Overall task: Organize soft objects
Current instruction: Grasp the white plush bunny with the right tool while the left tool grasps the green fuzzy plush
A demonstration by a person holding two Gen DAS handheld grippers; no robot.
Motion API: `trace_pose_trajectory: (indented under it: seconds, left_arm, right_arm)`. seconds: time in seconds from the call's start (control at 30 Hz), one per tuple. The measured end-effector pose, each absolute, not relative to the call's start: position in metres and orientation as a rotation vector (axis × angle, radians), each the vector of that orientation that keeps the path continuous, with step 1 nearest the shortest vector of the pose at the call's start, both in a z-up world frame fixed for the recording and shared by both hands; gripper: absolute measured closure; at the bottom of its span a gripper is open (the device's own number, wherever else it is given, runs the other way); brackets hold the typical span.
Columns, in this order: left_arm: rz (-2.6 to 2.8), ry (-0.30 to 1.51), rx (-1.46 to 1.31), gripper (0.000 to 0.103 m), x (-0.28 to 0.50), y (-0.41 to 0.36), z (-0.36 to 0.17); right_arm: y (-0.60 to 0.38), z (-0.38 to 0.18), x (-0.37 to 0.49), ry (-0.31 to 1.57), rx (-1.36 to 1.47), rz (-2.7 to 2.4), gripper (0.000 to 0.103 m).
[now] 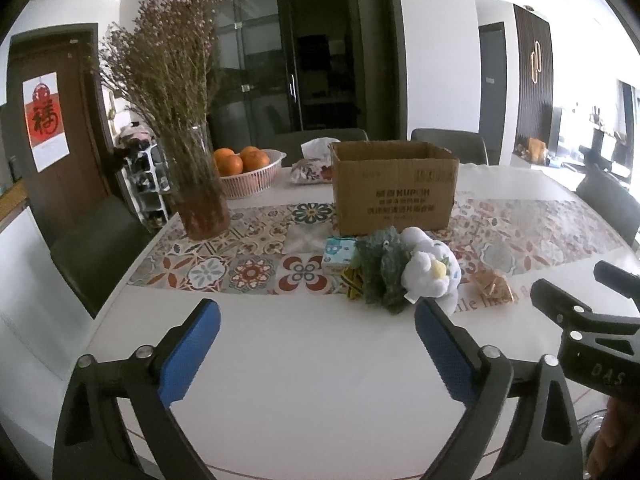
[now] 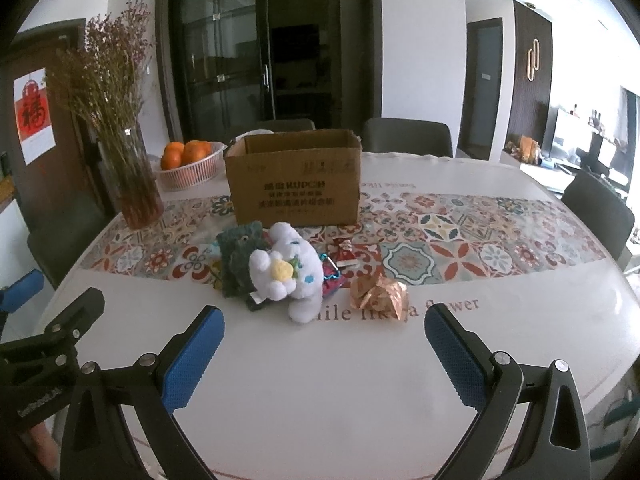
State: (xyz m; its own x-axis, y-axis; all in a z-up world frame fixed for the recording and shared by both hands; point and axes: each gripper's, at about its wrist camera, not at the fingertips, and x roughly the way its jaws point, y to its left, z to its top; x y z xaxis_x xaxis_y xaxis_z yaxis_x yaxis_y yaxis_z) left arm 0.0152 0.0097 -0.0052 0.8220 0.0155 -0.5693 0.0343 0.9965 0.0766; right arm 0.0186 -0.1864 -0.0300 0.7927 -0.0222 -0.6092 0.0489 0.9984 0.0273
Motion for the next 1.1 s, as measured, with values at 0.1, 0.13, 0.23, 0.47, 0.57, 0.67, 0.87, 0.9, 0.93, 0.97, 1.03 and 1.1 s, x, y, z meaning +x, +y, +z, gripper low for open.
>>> trace_pose_trajectory:
  seconds: [0.1, 0.13, 0.23, 0.47, 0.57, 0.67, 0.87, 0.9, 0.93, 0.97, 1.03, 1.1]
  left_arm:
    - [-0.024, 0.625, 0.079, 0.008, 0.027, 0.012, -0.010]
    - [-0.031, 0.632, 0.075, 0.010, 0.032, 0.012, -0.012]
    - [-0.045, 0.643, 0.071, 0.013, 0.045, 0.014, -0.017]
    - [-0.104, 0.695, 0.060, 0.023, 0.083, 0.014, -0.032]
    - [-0.139, 0.703, 0.069, 0.023, 0.097, 0.012, -0.038]
    - [-0.177, 0.708, 0.090, 0.027, 0.114, 0.009, -0.045]
    - [-0.274, 0.773, 0.093, 0.035, 0.147, 0.004, -0.059]
    - [-0.286, 0.786, 0.092, 0.036, 0.152, 0.003, -0.062]
    - [-0.300, 0.796, 0.092, 0.037, 0.157, 0.002, -0.065]
    - [-0.309, 0.803, 0.091, 0.038, 0.161, 0.001, -0.067]
    - [-0.339, 0.816, 0.085, 0.039, 0.169, -0.003, -0.071]
    - [-0.378, 0.837, 0.072, 0.039, 0.177, -0.006, -0.076]
  right_arm:
    - [-0.183, -0.034, 0.030, 0.661, 0.038, -0.025, 0.001]
    - [-0.182, -0.036, 0.034, 0.666, 0.038, -0.020, 0.001]
    - [-0.180, -0.040, 0.048, 0.678, 0.040, -0.013, 0.001]
    - [-0.176, -0.058, 0.086, 0.732, 0.041, 0.005, 0.001]
    - [-0.175, -0.067, 0.098, 0.762, 0.041, 0.012, 0.001]
    - [-0.172, -0.077, 0.111, 0.795, 0.034, 0.022, 0.001]
    - [-0.169, -0.095, 0.137, 0.857, 0.032, 0.049, 0.001]
    - [-0.170, -0.097, 0.140, 0.863, 0.030, 0.050, 0.001]
    - [-0.170, -0.099, 0.143, 0.870, 0.029, 0.057, 0.002]
    - [-0.171, -0.102, 0.148, 0.882, 0.027, 0.061, 0.001]
    - [-0.172, -0.106, 0.156, 0.900, 0.026, 0.079, 0.001]
    - [-0.172, -0.109, 0.161, 0.917, 0.033, 0.107, 0.002]
